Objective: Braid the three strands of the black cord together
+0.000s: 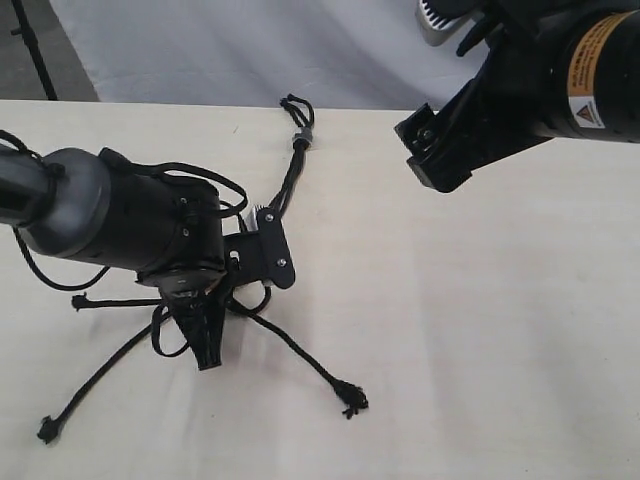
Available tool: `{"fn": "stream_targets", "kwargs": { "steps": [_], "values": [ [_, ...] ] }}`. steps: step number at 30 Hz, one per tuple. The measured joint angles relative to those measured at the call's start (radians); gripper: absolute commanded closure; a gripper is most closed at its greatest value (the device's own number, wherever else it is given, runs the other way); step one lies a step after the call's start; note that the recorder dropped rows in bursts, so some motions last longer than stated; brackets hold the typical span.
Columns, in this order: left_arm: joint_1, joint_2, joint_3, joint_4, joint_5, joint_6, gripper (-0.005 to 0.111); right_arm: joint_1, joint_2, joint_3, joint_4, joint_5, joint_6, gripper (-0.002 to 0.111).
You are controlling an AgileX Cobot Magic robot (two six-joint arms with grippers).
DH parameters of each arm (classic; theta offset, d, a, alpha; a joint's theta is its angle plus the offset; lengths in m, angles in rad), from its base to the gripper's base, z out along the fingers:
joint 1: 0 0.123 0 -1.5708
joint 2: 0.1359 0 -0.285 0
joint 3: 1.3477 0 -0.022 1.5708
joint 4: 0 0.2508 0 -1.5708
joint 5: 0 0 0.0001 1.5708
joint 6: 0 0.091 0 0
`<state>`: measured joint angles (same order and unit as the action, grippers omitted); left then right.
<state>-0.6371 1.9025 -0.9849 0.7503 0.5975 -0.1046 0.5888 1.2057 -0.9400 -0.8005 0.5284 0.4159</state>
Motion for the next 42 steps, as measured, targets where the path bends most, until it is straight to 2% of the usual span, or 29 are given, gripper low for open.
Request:
{"fn": "stream_targets", "kwargs": {
  "steps": [4,7,15,23,27,31,35,39,42],
  "values": [
    [0.000,-0.041,0.000,0.042,0.010,-0.002,0.107,0.000,0.000,0.000,-0.002,-0.011,0.000,0.009],
    [0.026,-0.043,0.001,0.060,-0.036,-0.002,0.107,0.000,0.000,0.000,-0.004,-0.015,0.000,0.009],
    [0.173,-0.010,0.034,0.072,-0.169,-0.017,0.107,0.000,0.000,0.000,-0.006,-0.017,0.000,0.009],
    [0.192,-0.012,0.099,0.062,-0.285,-0.021,0.107,0.000,0.000,0.000,-0.006,-0.022,0.000,0.009],
    [0.191,-0.020,0.104,-0.052,-0.278,-0.021,0.107,0.000,0.000,0.000,-0.006,-0.023,0.000,0.009],
    [0.127,-0.038,0.104,-0.237,-0.190,0.052,0.107,0.000,0.000,0.000,-0.006,-0.023,0.000,0.009],
    [-0.022,-0.069,0.104,-0.422,-0.108,0.181,0.107,0.000,0.000,0.000,-0.006,-0.023,0.000,0.009],
    [-0.154,-0.095,0.110,-0.491,-0.091,0.231,0.107,0.000,0.000,0.000,-0.006,-0.025,0.000,0.009],
    [-0.178,-0.135,0.110,-0.506,-0.110,0.236,0.107,0.000,0.000,0.000,-0.006,-0.025,0.000,0.009]
  ]
}}
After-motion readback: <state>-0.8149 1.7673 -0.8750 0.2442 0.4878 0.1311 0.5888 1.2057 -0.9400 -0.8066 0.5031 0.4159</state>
